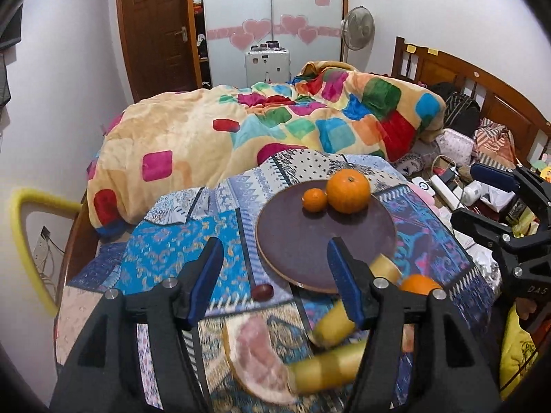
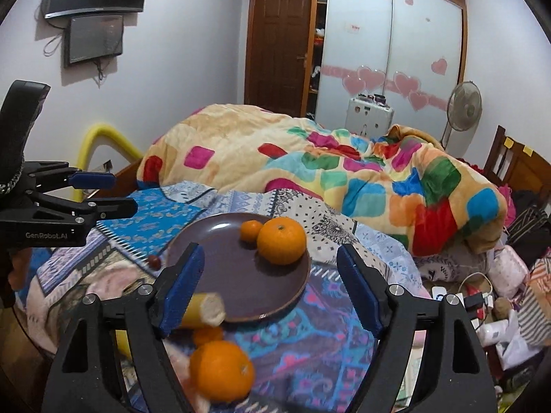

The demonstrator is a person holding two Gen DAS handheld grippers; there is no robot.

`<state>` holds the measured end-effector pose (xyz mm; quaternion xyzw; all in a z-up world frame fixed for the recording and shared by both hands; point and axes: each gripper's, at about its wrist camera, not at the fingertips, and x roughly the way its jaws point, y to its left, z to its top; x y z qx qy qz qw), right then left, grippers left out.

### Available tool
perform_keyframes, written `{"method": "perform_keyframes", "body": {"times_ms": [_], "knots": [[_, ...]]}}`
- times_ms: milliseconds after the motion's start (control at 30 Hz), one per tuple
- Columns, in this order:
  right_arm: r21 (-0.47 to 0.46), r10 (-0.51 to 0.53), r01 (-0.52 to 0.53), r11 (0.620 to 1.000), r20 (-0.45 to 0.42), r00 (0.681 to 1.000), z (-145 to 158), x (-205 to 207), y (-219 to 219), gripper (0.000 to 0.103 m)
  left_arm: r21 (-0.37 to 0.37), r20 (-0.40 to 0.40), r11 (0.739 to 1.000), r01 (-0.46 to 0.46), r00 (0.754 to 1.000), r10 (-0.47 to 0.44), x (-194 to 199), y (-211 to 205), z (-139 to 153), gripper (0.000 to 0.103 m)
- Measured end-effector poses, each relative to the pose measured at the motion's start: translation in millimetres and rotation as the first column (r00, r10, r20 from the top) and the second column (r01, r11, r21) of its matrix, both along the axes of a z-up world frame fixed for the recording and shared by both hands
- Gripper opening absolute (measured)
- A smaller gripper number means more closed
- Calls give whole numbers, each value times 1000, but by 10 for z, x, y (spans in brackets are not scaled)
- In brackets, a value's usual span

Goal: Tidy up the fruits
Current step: 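Reach the left tool to a yellow cylinder while the right tool grasps another orange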

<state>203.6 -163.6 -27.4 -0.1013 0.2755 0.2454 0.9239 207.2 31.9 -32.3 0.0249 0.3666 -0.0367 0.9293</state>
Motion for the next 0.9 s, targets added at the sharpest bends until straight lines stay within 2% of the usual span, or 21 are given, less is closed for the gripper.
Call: {"method": "perform_keyframes", "body": {"times_ms": [233,433,633,900], "knots": [[-1,6,-6,1000,-2,1000,-149,-331,-66,77,-8,-17,1000,6,1000,-6,-327,-101,-123,66],[8,8,-7,1000,-55,998,-389,-453,-124,77,-7,-62,1000,22,998,-23,-464,-232,-379,66],[13,-2,4,1000,-122,993,-687,-424,-168,77,-19,-115,999,37,993,-39,-507,-285,-652,66],[22,8,-4,1000,-180,984,-958,-312,-124,76,-4,-110,999,45,993,-45,-457,-332,-726,66]]}}
